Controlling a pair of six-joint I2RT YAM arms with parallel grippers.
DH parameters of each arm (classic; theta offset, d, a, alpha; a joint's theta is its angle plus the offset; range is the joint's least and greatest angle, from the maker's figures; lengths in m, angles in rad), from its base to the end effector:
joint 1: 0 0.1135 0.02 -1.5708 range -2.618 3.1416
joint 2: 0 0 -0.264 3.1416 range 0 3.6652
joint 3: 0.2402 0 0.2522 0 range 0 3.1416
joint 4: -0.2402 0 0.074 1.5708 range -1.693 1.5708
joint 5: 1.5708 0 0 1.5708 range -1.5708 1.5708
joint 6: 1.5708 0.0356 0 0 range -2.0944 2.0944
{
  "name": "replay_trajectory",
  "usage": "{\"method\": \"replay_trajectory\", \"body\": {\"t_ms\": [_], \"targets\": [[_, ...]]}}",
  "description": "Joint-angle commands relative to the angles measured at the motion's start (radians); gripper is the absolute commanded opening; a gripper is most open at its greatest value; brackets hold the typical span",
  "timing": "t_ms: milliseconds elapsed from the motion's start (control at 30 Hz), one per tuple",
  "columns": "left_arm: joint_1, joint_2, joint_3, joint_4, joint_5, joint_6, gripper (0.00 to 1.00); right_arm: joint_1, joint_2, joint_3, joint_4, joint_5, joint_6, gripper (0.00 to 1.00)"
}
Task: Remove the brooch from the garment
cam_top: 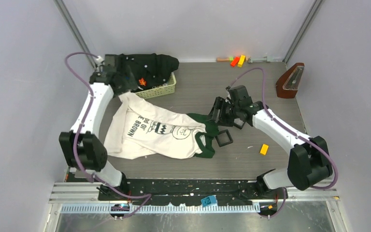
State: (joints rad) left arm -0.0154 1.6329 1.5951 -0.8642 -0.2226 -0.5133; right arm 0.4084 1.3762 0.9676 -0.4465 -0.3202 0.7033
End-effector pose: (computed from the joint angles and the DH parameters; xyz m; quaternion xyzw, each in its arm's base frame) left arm 0.3509 0.0025 0.3424 -0.2666 0.9008 0.0160 0.3423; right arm 0.2601 0.1248 0.2489 0.0806 0.9228 0.3093 0.2149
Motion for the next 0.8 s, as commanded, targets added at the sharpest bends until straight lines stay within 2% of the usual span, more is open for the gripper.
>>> {"method": "replay_trajectory", "body": {"t_ms": [0,67,167,233,333,400,467,600,767], "targets": [[-0.197,-0.251,-0.163,0.063,0.060,0.080,0.86,0.048,0.036,0.052,-0.059,0.125,-0.183,0.78],[-0.281,-0.355,-0.307,0.180,0.172,0.070,0.81,0.097,0.048,0.055,-0.078,0.225,-0.221,0.83],[-0.428,-0.461,-0.489,0.349,0.277,0.038,0.71,0.147,0.065,0.061,-0.076,0.304,-0.242,0.84],[-0.511,-0.485,-0.584,0.420,0.312,0.045,0.66,0.170,0.074,0.062,-0.057,0.343,-0.249,0.84],[-0.602,-0.468,-0.670,0.499,0.323,0.062,0.65,0.188,0.076,0.047,-0.015,0.319,-0.261,0.86],[-0.632,-0.444,-0.715,0.544,0.339,0.059,0.64,0.200,0.078,0.032,0.031,0.285,-0.278,0.93],[-0.641,-0.416,-0.750,0.590,0.363,0.049,0.64,0.213,0.101,0.041,0.054,0.332,-0.292,0.97],[-0.641,-0.369,-0.789,0.673,0.405,0.043,0.63,0.276,0.187,0.150,-0.043,0.558,-0.343,1.00],[-0.641,-0.333,-0.805,0.736,0.393,0.077,0.61,0.345,0.225,0.190,-0.013,0.663,-0.399,0.99]]}}
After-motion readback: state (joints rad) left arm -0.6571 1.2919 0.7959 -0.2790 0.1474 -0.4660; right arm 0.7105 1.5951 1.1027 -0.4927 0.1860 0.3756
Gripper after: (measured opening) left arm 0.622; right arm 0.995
